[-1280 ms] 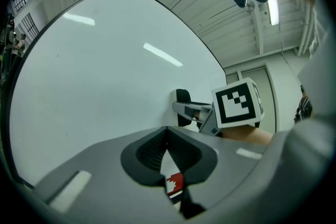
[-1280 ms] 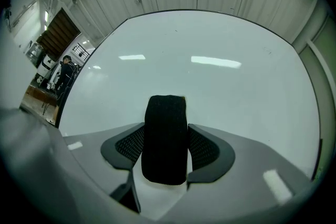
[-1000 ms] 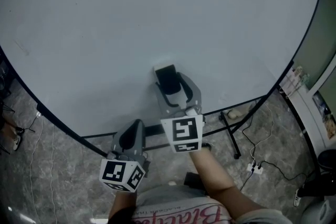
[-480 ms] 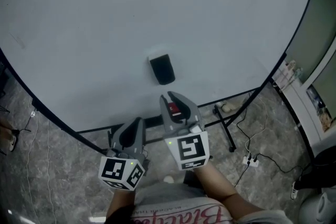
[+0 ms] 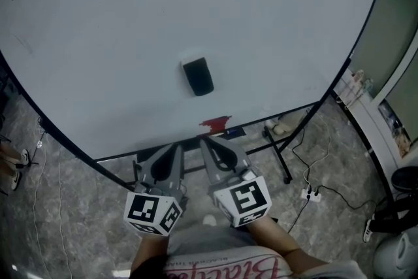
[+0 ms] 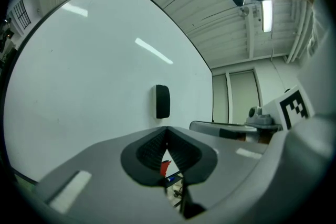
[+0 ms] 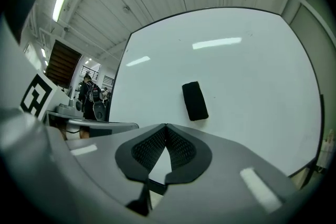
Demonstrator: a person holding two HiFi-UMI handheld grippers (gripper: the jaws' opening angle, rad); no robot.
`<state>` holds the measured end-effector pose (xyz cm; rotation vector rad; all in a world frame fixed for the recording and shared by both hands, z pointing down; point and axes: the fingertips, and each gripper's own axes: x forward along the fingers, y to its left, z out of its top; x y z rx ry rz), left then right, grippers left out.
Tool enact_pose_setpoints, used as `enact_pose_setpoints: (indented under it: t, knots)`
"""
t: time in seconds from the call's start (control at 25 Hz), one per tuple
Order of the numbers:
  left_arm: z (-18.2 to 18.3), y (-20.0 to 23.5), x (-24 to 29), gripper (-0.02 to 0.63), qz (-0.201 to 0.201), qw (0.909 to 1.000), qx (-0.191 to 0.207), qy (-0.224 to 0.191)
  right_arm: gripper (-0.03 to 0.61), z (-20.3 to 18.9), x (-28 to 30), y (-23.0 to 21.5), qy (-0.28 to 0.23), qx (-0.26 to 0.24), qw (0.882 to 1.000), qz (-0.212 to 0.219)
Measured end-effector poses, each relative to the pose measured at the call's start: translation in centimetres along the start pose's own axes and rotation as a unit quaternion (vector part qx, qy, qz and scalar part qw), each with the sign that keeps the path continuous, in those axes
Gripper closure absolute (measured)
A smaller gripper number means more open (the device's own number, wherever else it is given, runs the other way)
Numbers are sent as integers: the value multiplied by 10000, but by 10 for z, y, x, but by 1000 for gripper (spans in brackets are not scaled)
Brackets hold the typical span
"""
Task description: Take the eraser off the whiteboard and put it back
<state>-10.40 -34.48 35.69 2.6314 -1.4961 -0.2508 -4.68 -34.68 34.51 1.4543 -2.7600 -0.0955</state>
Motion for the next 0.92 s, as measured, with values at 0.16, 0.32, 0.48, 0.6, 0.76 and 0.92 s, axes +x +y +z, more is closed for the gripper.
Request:
enact_pose_setpoints:
  t: [0.16,0.32,0.48,0.6,0.76,0.92]
  knots:
    - [-1,-9,-3,615,-102,9999,23,5,577,-9,-13,6,100,310,9994,131]
    - [0,-16,-3,615,-189,9998,77,20,578,-9,-19,8,117,358,9992,139]
    - [1,-21,-3,615,-246,9996,114,26,578,-8,-22,5,93,334,9994,82]
    - [1,-23,-3,615,-266,9995,139,62,577,-9,-21,3,116,396,9991,64]
    - [0,-23,-3,615,-273,9995,129,97,577,-8,-19,3,137,435,9989,90]
    - [4,-24,-1,615,-307,9993,165,98,577,-4,-17,2,89,417,9990,113]
